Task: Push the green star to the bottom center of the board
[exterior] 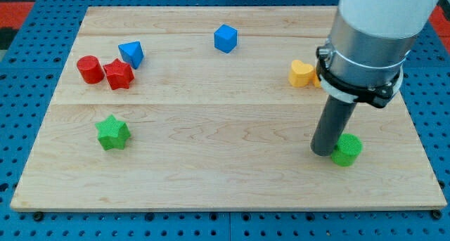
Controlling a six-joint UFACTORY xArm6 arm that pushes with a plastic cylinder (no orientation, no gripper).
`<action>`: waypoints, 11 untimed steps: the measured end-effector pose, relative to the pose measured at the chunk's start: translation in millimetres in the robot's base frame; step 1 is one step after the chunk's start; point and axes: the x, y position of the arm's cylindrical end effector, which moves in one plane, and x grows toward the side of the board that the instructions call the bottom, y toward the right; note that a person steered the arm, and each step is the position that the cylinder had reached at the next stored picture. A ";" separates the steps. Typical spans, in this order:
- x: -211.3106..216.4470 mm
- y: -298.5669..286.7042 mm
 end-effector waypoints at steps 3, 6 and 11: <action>-5.8 7.7; 67.3 -203.9; -22.4 -262.6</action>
